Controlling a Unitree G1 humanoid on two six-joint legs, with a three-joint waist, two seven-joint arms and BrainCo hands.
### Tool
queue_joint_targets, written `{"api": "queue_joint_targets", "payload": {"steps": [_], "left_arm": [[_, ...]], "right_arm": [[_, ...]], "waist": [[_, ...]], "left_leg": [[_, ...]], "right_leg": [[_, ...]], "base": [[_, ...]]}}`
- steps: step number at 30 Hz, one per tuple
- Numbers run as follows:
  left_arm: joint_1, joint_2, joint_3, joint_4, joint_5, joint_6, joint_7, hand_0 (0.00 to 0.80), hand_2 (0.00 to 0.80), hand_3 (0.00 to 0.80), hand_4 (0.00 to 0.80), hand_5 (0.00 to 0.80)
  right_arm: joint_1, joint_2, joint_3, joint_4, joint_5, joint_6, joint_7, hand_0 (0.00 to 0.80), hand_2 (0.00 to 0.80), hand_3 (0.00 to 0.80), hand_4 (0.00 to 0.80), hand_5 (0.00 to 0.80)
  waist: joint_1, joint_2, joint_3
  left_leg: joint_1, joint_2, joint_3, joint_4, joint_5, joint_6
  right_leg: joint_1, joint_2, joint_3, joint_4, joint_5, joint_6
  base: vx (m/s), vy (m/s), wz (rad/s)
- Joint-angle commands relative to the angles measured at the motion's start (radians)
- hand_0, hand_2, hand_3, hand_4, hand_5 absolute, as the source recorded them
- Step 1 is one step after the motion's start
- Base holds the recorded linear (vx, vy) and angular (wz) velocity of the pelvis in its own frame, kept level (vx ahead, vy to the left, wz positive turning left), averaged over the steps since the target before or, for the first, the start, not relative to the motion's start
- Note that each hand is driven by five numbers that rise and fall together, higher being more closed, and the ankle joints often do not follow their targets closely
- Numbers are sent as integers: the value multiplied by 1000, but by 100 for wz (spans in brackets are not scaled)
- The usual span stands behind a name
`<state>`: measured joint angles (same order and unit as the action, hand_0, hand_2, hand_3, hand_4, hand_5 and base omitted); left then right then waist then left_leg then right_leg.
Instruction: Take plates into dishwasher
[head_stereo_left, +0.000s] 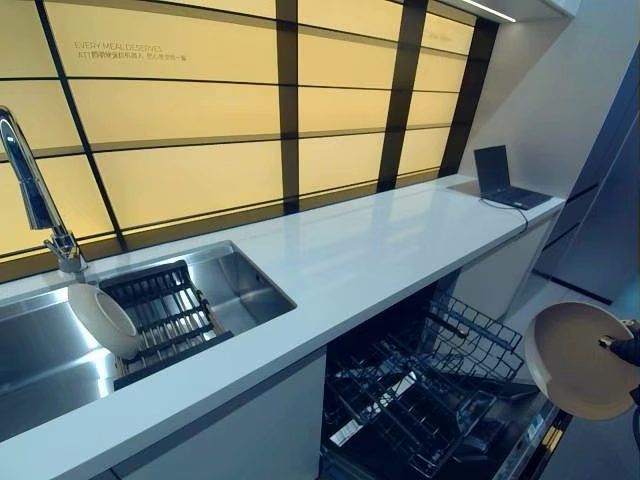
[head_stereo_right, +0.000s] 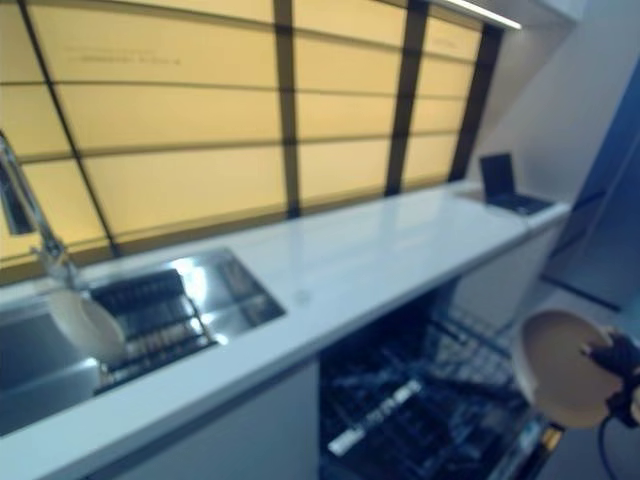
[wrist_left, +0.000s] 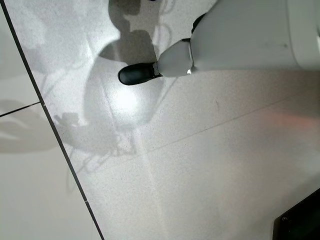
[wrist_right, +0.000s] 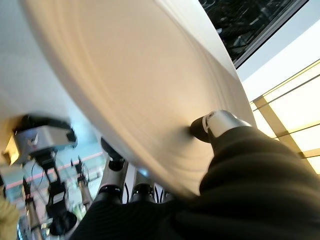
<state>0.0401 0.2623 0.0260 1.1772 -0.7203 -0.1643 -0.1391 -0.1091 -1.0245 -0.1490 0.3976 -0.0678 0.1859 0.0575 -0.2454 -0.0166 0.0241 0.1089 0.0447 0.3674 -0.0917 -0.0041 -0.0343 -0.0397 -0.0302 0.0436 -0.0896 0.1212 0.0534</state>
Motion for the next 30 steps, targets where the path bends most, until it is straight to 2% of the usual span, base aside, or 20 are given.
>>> {"api": "queue_joint_targets", "payload": {"steps": [1,12,24,30], "left_arm": [[-26,29,30,14,26,-42,-25,0,0,0,0,0],[-25,12,11,-7,-16,-70,-59,0,0,0,0,0],[-13,16,-7,-60,-41,-57,-69,0,0,0,0,0],[-16,5,-18,-49,-45,-61,-69,0,0,0,0,0]], "right_arm": [[-57,37,-12,-20,2,9,-11,800,800,800,800,800],[-86,94,38,-43,6,22,7,800,800,800,800,800],[-162,154,117,-40,-14,72,-4,800,800,800,800,800],[-189,177,143,-51,-12,89,-10,800,800,800,800,800]], "waist": [[51,-46,-5],[60,-39,12],[87,2,53],[91,7,65]], "left_leg": [[22,-6,-79,4,-46,39],[18,-8,-87,4,-44,41],[-1,-10,-112,4,-32,31],[-5,-9,-124,4,-31,27]], "right_leg": [[-4,-38,6,2,28,80],[-5,-41,3,2,24,75],[-12,-57,-15,2,18,70],[-9,-58,-21,2,13,67]], "base": [[0,0,0],[-3,-11,2],[-8,-17,6],[4,0,2]]}}
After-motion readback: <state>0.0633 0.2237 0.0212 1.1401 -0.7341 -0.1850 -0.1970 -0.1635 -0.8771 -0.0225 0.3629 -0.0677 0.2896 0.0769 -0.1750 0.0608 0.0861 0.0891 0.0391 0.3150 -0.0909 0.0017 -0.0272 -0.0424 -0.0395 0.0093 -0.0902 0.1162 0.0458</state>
